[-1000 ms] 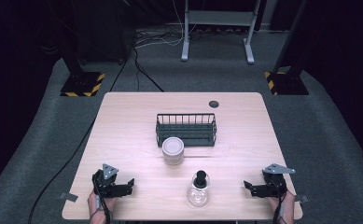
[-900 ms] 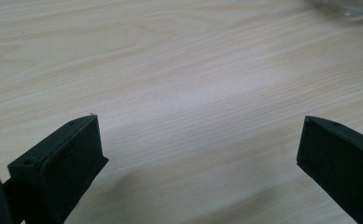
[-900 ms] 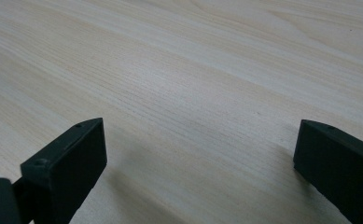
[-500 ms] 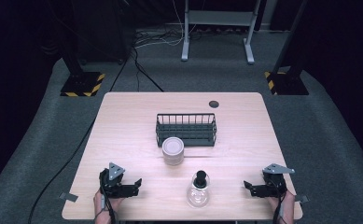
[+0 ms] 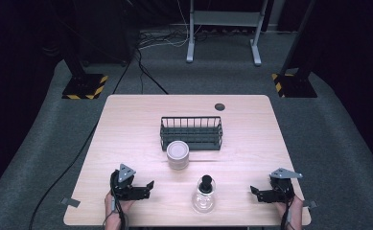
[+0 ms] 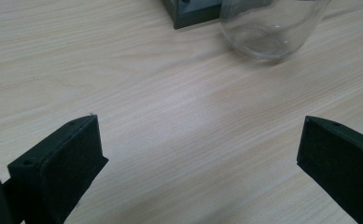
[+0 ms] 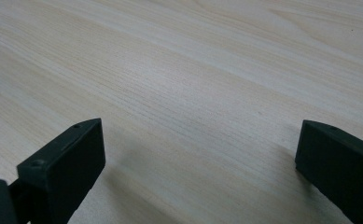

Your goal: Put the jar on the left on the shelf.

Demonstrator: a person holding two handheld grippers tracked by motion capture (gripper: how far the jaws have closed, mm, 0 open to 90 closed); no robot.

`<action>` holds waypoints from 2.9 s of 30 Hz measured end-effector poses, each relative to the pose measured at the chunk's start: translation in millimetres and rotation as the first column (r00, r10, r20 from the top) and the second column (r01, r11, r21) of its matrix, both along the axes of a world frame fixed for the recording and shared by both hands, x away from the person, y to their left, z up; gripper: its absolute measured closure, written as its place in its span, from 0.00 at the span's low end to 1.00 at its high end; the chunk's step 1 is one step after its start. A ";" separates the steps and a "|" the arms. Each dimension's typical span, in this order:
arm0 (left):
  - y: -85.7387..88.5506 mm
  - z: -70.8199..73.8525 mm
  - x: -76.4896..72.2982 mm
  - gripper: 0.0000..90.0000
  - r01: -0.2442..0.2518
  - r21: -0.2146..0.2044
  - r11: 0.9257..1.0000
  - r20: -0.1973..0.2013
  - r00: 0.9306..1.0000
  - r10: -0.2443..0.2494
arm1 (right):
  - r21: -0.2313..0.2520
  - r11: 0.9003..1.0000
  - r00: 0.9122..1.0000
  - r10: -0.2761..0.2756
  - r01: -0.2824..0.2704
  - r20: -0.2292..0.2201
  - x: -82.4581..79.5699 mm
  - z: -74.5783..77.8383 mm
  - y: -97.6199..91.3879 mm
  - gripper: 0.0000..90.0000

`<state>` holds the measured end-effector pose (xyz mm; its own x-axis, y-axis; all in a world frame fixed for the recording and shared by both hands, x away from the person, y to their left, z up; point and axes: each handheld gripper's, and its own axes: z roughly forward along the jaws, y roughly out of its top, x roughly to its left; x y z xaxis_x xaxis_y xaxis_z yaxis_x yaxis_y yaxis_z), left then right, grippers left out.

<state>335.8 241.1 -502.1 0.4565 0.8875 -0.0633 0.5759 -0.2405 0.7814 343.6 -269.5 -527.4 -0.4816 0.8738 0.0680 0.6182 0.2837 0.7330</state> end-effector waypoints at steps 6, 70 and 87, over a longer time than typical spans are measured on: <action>-13.6 4.6 4.6 0.00 0.027 0.004 1.000 -0.002 1.000 -0.027 | 0.001 1.000 1.000 0.001 -0.001 0.000 0.0 0.0 -0.1 0.01; -105.4 24.4 78.0 0.00 0.132 0.060 0.989 0.076 0.988 -0.137 | -0.018 1.000 1.000 0.000 0.000 0.002 -0.3 -0.2 1.5 0.01; -117.2 23.8 84.1 0.00 0.136 0.090 0.987 0.075 0.987 -0.143 | -0.019 1.000 1.000 0.000 0.000 0.002 -0.4 -0.2 1.6 0.01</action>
<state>419.9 123.9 -478.3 0.5766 0.8154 0.0513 0.4675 -0.3808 0.7978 343.2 -267.9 -527.5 -0.4813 0.8751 0.0508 0.6171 0.2971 0.7286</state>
